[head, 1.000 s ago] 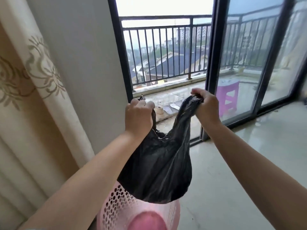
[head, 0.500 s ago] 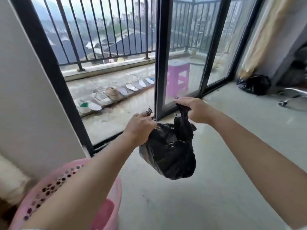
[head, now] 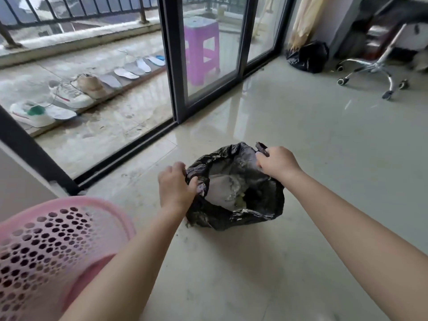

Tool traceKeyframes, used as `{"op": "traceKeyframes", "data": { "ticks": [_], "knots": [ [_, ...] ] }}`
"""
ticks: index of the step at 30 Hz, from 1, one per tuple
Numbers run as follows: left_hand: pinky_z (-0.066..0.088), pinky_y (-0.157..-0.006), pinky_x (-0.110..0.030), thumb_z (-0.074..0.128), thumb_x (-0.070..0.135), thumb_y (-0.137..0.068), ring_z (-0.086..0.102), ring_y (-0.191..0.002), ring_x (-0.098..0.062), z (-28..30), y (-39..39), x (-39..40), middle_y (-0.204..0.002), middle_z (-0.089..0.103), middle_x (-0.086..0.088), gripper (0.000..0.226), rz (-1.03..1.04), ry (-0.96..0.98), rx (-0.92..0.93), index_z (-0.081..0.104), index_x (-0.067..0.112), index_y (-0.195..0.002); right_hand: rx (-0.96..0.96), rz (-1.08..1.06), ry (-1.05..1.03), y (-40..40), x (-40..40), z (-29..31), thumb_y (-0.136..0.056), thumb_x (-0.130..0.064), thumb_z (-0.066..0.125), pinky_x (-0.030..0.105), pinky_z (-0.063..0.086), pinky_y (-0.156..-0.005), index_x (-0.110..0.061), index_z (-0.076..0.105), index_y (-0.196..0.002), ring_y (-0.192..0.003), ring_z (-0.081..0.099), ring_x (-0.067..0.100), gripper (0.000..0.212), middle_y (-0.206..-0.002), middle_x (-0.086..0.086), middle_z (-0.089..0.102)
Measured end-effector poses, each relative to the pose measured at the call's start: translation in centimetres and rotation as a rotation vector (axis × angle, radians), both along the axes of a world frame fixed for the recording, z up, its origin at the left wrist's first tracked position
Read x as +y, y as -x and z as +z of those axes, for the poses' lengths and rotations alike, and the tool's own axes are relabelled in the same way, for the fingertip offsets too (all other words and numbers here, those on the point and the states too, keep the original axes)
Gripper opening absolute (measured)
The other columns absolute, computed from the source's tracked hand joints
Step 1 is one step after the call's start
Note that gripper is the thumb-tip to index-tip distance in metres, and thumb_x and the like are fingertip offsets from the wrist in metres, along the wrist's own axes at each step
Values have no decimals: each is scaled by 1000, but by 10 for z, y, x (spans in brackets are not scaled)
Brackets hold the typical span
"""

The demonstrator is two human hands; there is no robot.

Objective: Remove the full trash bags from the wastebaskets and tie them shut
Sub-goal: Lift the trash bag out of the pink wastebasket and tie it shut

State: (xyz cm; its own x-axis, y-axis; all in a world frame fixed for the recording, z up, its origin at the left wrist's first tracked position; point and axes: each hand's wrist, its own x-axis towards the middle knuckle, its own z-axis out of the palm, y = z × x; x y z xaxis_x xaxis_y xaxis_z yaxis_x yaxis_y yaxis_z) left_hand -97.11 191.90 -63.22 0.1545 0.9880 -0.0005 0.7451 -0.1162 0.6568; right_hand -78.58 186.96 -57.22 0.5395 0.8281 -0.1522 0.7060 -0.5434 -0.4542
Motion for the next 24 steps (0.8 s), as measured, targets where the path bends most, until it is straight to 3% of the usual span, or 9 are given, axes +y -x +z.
{"op": "traceKeyframes", "data": {
  "ticks": [3, 5, 6, 8, 11, 14, 18, 21, 24],
  "knots": [
    [44, -87, -36, 64, 28, -84, 53, -103, -34, -18, 4, 6, -100, 59, -17, 26, 106, 274, 114, 55, 4, -87, 50, 50, -198, 0, 2, 1, -93, -12, 41, 30, 31, -99, 5, 65, -97, -129, 39, 31, 30, -127, 25, 48],
    [44, -77, -34, 53, 20, -89, 57, -100, -36, -26, 5, 10, -102, 64, -22, 18, 84, 322, 119, 51, 6, -77, 293, 53, -379, 6, 2, 5, -94, -9, 41, 29, 19, -111, -4, 64, -102, -135, 34, 19, 25, -140, 10, 44],
    [43, -78, -34, 49, 17, -90, 57, -102, -37, -23, 5, 12, -106, 63, -24, 17, 88, 299, 96, 51, 5, -79, 458, 49, -463, 9, 3, 6, -95, -8, 40, 27, 22, -108, -5, 62, -106, -123, 45, 12, 26, -126, 5, 54],
    [40, -82, -35, 46, 18, -93, 53, -104, -37, -10, 5, 18, -108, 59, -27, 24, 105, 122, 7, 55, -1, -81, 731, 56, -615, 11, 8, 10, -97, -8, 35, 23, 32, -99, -11, 60, -89, -89, 53, 0, 27, -89, -6, 59],
    [40, -86, -22, 49, 14, -94, 57, -102, -15, 32, 1, 30, -108, 53, -13, 22, 77, -91, -398, 58, 3, -77, 972, 11, -743, 9, 26, 21, -100, -14, 26, 21, 50, -71, -18, 44, -72, -69, 67, 6, 34, -75, -6, 69],
    [37, -79, -27, 51, 14, -93, 52, -76, -15, 79, -5, 41, -78, 47, 5, 27, -29, -6, -871, 56, 20, -67, 1060, -94, -840, 8, 44, 45, -101, -21, 23, 25, 48, -55, -18, 39, -75, -49, 67, 9, 31, -52, -4, 71],
    [40, -63, -18, 38, 17, -100, 49, -76, -4, 125, -4, 54, -80, 50, 7, 29, 49, 104, -1361, 50, 28, -76, 1306, -238, -1073, -24, 52, 79, -101, -30, 19, 21, 51, -49, -14, 41, -74, -37, 61, 13, 38, -41, -1, 64],
    [43, -46, -16, 29, 25, -102, 55, -77, -9, 135, 10, 62, -85, 55, 0, 30, 169, 174, -1540, 46, 29, -78, 1134, -408, -920, -57, 40, 71, -99, -31, 20, 12, 29, -36, -14, 36, -65, -18, 28, 8, 41, -22, -6, 37],
    [42, -47, -19, 26, 26, -102, 52, -56, -12, 120, 16, 61, -75, 48, -2, 30, -11, 372, -1422, 46, 28, -80, 667, -192, -415, -66, 29, 49, -97, -25, 24, 9, 18, -31, -13, 39, -69, -20, 22, 6, 34, -24, -7, 29]
  ]
}}
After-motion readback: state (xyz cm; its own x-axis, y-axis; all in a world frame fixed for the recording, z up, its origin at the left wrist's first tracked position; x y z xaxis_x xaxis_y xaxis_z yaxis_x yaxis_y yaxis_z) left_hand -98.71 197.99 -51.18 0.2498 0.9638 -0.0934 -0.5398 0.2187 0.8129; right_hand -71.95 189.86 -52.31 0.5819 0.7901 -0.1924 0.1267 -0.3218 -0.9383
